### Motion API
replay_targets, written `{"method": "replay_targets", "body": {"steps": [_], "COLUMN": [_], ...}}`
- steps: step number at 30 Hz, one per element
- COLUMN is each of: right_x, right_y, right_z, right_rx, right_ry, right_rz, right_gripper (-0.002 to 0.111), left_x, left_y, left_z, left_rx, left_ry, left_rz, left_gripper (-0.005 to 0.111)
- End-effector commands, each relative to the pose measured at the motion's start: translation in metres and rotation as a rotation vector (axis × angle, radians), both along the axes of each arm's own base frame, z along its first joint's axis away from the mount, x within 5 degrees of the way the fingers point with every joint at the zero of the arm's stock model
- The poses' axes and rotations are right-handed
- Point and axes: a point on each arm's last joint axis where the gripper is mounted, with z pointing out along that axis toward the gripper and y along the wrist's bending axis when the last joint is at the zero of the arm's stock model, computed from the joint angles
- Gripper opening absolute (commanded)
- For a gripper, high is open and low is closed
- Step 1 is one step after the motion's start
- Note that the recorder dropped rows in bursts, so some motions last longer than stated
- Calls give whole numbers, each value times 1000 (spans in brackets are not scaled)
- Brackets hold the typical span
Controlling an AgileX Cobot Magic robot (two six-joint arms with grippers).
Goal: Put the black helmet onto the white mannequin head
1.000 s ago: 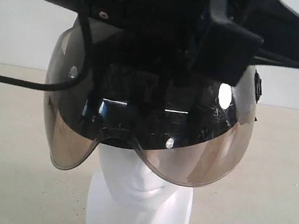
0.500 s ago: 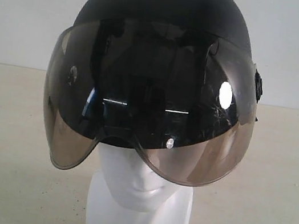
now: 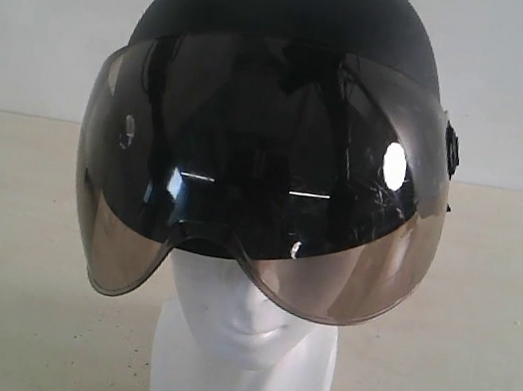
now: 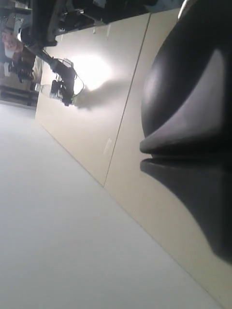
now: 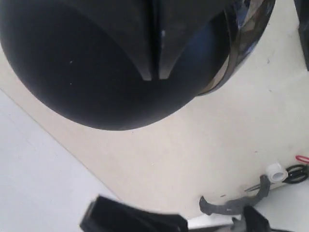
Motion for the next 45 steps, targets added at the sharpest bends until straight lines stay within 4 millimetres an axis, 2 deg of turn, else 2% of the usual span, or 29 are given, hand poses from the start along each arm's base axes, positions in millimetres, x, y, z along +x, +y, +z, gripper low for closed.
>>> {"method": "replay_targets", "body": {"steps": [1,4,8,12,16,21,24,34,39,45], "right_x": [17,24,18,3,-8,-8,-12,-14,-15,-29], "right_y": [17,35,48,35,24,24,22,24,25,34], "right_z": [-8,-23,-29,-13,-1,-18,-26,-25,-25,-38], "right_rx": [-12,-44,-93,-72,-37,-64,-73,-49,-33,-106], "right_ry": [80,114,98,66,63,135,167,193,222,223], "right_rz": [2,37,59,13,-31,-44,-44,-32,-39,-29], "right_gripper": [0,0,0,0,0,0,0,0,0,0], "left_x": [9,15,18,17,9,4,-1,-14,-16,-16], "left_y": [-10,-9,-13,-17,-45,-60,-66,-64,-64,-65], "left_z": [-10,-17,-19,-20,-26,-27,-36,-54,-53,-53], "left_rx": [3,7,-13,-30,30,45,59,96,76,69], "left_ry": [11,30,41,96,135,138,170,180,187,188], "left_rz": [-54,-51,-64,-65,-128,-171,-190,-205,-208,-209], "left_gripper": [4,4,4,4,4,4,4,4,4,4]}}
